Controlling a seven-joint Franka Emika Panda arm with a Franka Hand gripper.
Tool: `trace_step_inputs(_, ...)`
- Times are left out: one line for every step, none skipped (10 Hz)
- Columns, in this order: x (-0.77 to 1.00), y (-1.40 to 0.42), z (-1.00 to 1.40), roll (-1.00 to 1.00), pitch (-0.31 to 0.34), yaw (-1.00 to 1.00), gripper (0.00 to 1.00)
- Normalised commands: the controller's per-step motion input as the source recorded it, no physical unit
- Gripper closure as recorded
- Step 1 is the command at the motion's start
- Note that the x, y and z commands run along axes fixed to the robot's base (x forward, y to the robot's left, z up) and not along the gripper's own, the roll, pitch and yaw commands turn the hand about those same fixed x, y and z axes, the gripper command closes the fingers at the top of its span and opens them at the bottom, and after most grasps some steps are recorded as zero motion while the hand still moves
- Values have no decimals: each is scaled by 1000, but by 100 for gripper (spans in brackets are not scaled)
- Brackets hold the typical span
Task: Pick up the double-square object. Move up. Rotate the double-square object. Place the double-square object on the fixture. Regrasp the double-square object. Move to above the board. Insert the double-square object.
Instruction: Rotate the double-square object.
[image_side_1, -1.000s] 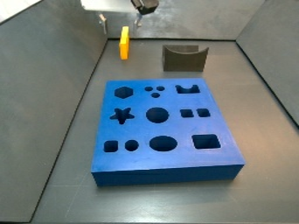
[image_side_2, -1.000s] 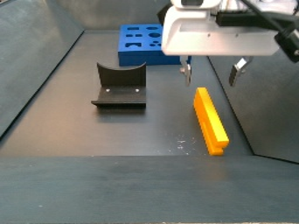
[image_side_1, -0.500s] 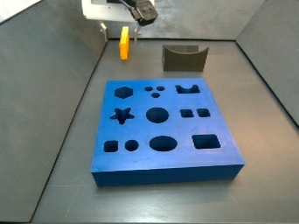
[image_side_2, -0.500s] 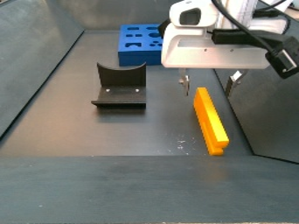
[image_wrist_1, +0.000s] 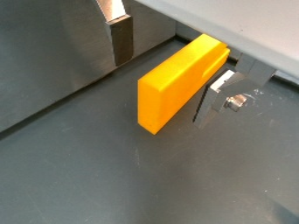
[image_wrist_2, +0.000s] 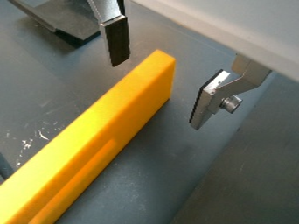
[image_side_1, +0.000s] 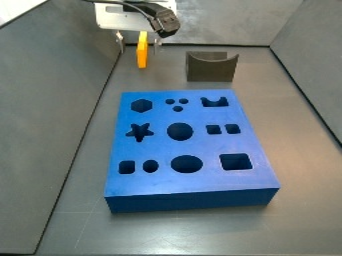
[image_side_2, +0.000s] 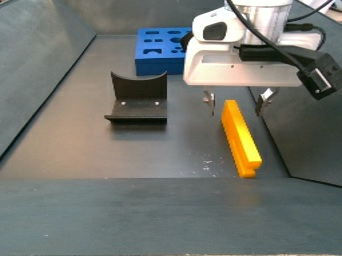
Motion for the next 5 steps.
trace_step_inputs(48,7,-674,-129,-56,26,0)
trace_step_inputs(47,7,-612,-132,-63,25,0)
trace_step_inputs(46,7,-587,-134,-65,24,0)
trace_step_inputs(47,10,-539,-137,-65,23,0)
trace_step_inputs(48,9,-514,-138,-69,23,0)
